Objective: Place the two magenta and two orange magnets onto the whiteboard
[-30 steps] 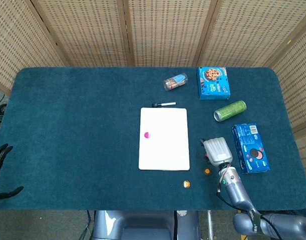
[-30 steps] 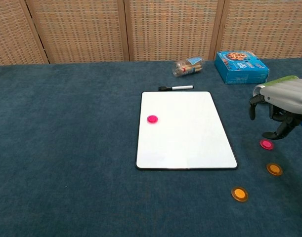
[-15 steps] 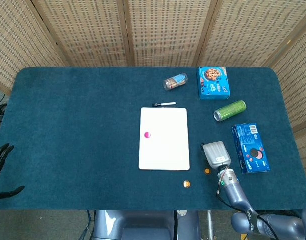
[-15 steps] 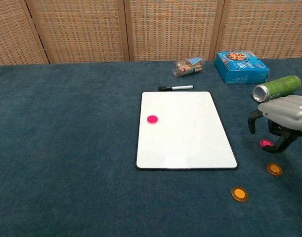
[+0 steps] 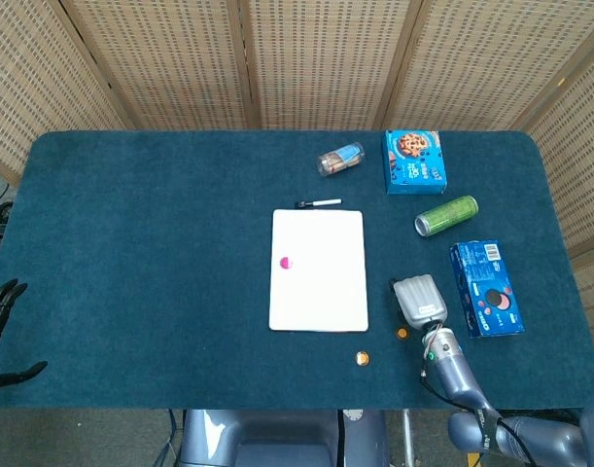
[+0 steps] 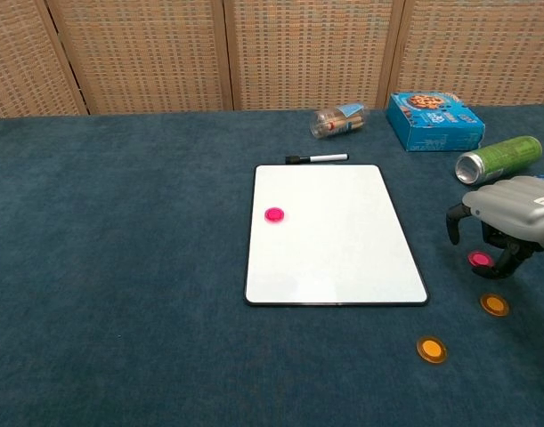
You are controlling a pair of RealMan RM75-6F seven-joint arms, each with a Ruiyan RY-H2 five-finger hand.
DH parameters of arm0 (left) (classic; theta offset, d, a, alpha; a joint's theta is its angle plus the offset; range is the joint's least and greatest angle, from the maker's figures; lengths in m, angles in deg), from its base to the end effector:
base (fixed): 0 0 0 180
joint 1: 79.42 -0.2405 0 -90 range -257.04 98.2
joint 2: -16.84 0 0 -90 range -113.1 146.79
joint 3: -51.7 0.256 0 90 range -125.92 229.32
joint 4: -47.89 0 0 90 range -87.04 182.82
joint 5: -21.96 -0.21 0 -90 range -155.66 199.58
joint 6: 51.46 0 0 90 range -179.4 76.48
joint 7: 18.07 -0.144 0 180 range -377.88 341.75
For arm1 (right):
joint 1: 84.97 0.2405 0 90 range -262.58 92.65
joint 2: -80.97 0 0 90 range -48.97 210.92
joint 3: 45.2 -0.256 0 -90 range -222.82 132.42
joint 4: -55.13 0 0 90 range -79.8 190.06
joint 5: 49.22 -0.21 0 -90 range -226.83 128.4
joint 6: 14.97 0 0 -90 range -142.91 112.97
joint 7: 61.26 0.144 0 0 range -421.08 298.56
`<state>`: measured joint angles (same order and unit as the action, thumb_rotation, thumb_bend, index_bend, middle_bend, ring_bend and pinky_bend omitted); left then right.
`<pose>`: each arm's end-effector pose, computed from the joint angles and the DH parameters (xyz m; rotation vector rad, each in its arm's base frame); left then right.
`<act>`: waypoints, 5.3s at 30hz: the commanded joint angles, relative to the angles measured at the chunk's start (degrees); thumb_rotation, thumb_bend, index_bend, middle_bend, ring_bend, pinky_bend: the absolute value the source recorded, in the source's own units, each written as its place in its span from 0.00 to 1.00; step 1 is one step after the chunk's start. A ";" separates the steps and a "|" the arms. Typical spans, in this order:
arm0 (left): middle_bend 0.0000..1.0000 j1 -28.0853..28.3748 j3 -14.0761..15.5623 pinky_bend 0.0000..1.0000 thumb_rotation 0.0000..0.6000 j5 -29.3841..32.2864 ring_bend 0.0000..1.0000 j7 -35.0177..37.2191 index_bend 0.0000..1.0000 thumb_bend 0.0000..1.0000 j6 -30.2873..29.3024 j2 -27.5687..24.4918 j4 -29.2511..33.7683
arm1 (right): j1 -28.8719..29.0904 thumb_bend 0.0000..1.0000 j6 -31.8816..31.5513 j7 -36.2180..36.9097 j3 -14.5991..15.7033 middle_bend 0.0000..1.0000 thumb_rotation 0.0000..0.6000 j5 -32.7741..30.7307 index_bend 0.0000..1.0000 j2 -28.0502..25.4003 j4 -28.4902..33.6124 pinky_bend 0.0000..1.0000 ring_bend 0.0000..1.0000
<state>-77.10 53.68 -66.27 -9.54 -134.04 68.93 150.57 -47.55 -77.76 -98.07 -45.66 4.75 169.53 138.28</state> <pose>-0.3006 0.1472 0.1891 -1.4003 -1.1080 -0.8905 -0.2298 -0.3089 -0.0143 1.8164 -0.8045 0.5122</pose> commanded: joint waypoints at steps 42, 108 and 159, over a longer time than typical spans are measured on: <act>0.00 0.24 -0.12 0.00 1.00 0.89 0.00 -1.05 0.00 0.02 0.43 0.34 0.27 | -2.17 0.36 4.66 3.20 -3.44 0.98 1.00 1.70 0.59 0.83 -3.46 1.00 1.00; 0.00 0.78 0.26 0.00 1.00 -0.09 0.00 3.14 0.00 0.02 1.41 -0.89 -0.82 | 2.55 0.36 -5.16 -7.05 0.17 0.98 1.00 -6.56 0.37 -6.91 18.39 1.00 1.00; 0.00 0.87 0.76 0.00 1.00 -0.02 0.00 -0.59 0.00 0.02 1.61 0.30 0.04 | -9.74 0.36 -1.12 5.88 3.56 0.98 1.00 11.40 0.39 -2.90 5.14 1.00 1.00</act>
<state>-76.23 54.44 -66.29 -10.13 -132.43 69.23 150.60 -57.26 -78.91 -92.22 -42.07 16.13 166.61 143.44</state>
